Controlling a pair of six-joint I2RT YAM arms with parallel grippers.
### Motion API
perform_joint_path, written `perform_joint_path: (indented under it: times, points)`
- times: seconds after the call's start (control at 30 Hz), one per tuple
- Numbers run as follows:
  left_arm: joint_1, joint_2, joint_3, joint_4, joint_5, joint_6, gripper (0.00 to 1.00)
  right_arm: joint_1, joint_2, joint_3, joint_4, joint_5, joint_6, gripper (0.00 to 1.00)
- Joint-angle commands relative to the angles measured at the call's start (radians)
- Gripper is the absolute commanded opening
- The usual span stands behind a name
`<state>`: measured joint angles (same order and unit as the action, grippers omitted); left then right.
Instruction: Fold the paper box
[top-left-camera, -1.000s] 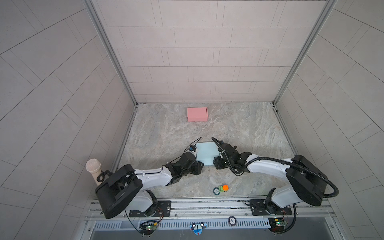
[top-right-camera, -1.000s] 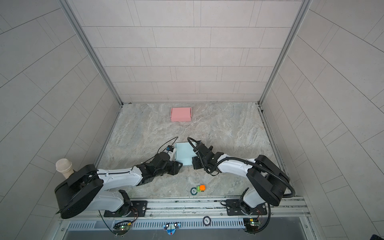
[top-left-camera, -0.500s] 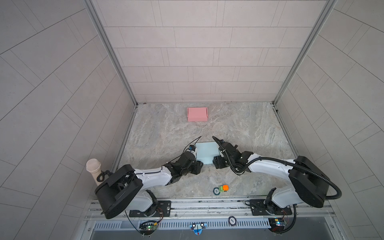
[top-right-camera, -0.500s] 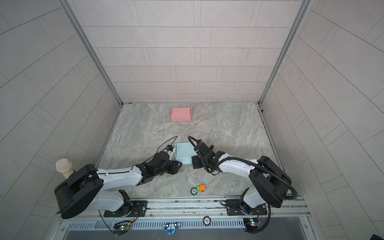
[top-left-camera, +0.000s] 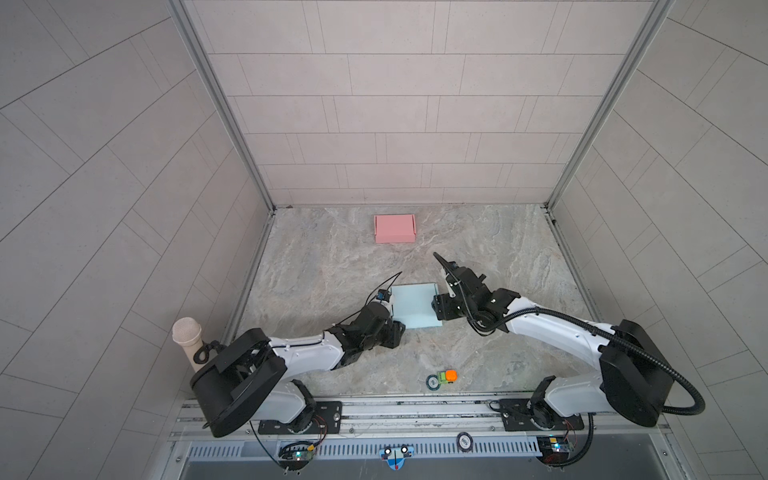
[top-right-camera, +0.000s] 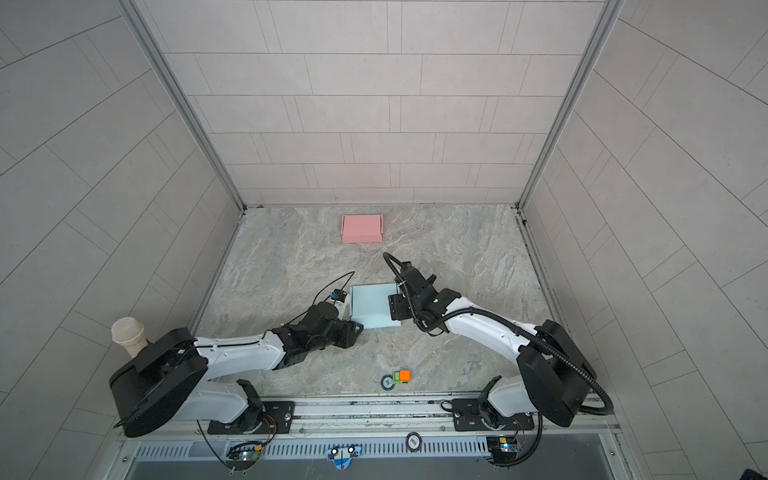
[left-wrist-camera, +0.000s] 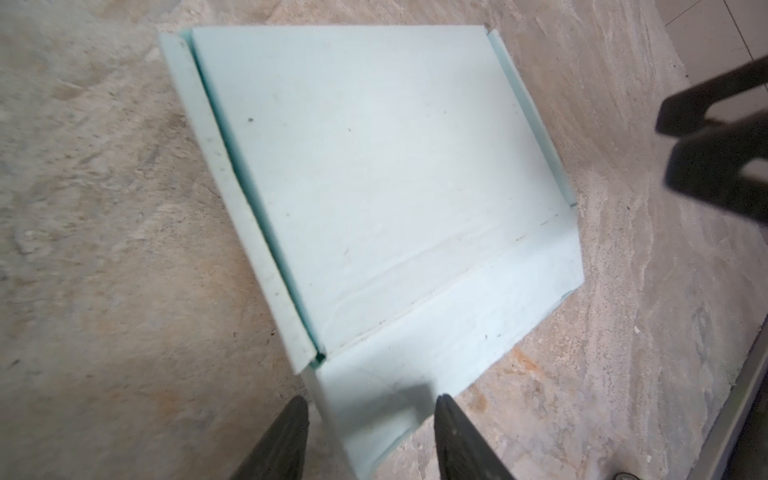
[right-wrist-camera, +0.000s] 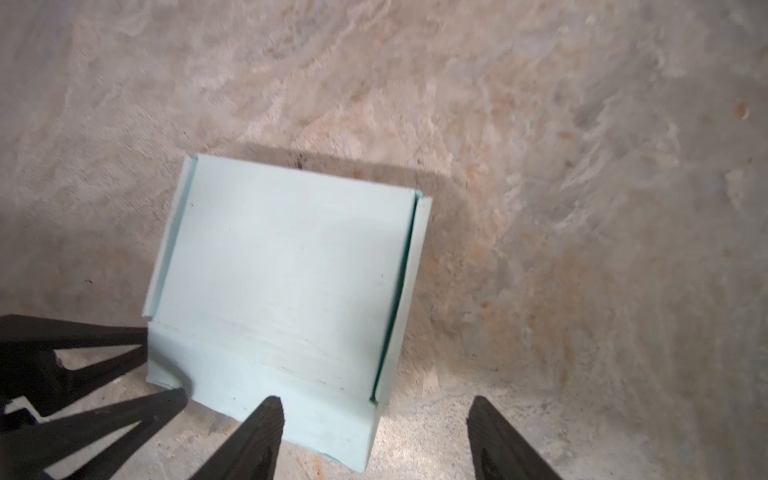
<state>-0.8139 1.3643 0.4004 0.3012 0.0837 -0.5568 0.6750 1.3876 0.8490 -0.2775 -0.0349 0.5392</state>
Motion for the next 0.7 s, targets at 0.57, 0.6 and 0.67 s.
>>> perform_joint_path:
  times: [0.57,0.6,0.67]
  points:
    - [0.005,0.036,0.069,-0.057,-0.056,0.053,0.53,-0.053,0.369,0.186,0.047,-0.036,-0.068,0.69]
    - [0.005,0.039,0.070,-0.061,-0.059,0.054,0.53,-0.054,0.367,0.182,0.049,-0.036,-0.067,0.69]
    - [0.005,0.048,0.074,-0.067,-0.062,0.057,0.53,-0.054,0.366,0.178,0.050,-0.036,-0.067,0.69]
